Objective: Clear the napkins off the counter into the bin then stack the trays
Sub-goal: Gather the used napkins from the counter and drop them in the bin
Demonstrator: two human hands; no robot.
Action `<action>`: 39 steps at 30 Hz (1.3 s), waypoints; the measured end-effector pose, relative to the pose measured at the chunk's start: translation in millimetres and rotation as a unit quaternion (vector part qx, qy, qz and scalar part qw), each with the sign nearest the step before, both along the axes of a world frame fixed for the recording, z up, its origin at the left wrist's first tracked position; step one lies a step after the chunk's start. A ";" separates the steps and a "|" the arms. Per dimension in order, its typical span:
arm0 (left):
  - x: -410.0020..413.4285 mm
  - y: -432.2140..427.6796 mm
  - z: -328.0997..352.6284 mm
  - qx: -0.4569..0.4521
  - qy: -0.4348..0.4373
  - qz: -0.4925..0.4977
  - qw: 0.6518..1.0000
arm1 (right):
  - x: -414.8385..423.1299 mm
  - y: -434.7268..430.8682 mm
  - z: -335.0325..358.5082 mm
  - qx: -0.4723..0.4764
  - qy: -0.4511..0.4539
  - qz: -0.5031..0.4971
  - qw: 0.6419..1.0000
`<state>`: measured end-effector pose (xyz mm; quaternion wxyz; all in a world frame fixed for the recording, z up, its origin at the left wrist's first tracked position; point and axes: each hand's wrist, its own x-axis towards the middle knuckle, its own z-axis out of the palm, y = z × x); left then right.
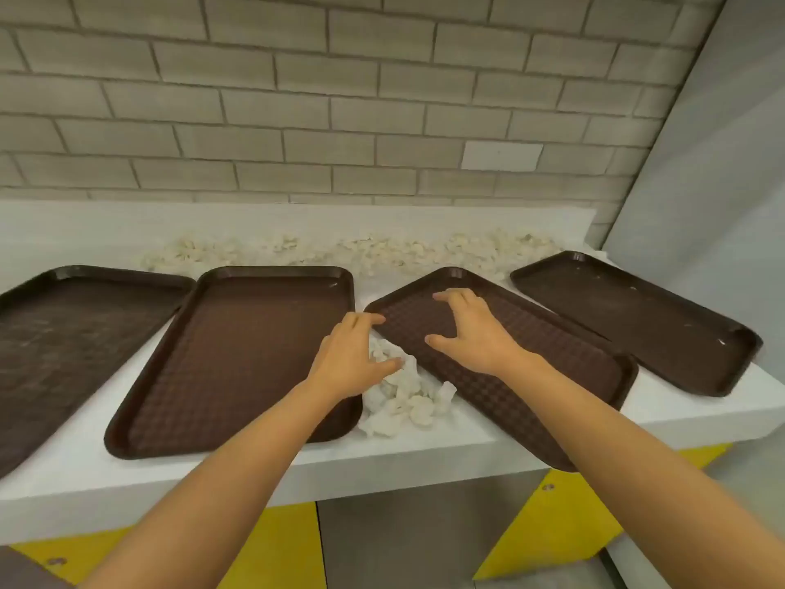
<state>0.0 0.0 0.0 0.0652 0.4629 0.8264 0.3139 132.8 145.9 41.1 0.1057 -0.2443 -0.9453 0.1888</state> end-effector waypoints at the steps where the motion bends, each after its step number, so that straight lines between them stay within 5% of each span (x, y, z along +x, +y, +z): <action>1: -1.8 5.2 -3.6 -0.031 -0.004 -0.012 0.999 | -2.6 3.2 -2.8 -0.001 -0.004 -0.006 1.000; 10: -5.5 31.5 -39.8 -0.212 0.109 -0.100 0.966 | -14.9 26.9 -29.5 -0.025 -0.035 -0.007 0.999; 25: 5.5 42.7 -58.6 -0.142 0.195 -0.112 0.964 | -18.0 37.3 -50.5 -0.042 -0.046 0.010 0.998; 31: 8.1 45.6 -60.0 -0.157 0.183 -0.124 0.963 | -15.6 40.7 -52.5 -0.042 -0.048 0.004 0.998; 39: 6.8 46.2 -51.4 -0.090 0.049 -0.107 0.989 | -17.4 44.0 -54.9 -0.042 -0.025 0.006 0.999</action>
